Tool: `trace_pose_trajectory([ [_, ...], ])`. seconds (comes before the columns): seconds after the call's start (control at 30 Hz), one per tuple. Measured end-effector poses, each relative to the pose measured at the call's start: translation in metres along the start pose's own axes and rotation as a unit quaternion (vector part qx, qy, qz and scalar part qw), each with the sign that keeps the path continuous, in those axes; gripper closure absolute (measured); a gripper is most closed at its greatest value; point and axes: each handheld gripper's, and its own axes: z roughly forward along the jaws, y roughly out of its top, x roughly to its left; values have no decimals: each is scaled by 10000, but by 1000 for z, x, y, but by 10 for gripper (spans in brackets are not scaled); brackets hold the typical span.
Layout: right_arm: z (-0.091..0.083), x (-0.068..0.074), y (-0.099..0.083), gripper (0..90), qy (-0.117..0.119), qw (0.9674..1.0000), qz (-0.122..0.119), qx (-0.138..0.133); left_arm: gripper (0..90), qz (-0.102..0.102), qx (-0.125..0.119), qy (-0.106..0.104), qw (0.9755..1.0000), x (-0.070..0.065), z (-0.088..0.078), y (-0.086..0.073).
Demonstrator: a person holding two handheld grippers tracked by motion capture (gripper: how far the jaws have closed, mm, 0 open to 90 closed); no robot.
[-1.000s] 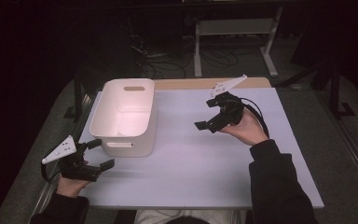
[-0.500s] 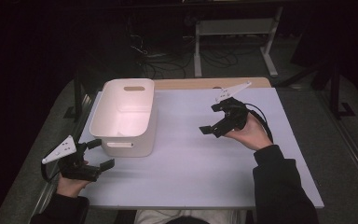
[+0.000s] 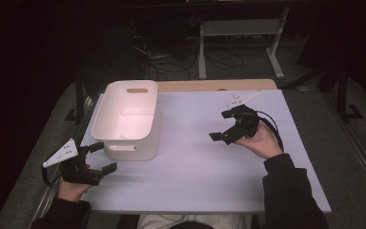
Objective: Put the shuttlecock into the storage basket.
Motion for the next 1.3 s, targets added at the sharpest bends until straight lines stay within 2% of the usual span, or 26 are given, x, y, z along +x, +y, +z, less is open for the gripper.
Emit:
trace_pose_trajectory([
  [0.57,-4,-1,-22,0,-26,9999,153,-20,0,-12,1,2,10000,0,0,0],
  [0.77,-5,-2,-32,0,-64,9995,296,-33,0,-24,-6,4,10000,0,0,0],
  [1.3,-15,2,-55,0,-156,9987,440,-211,0,-34,-10,13,10000,0,0,0],
])
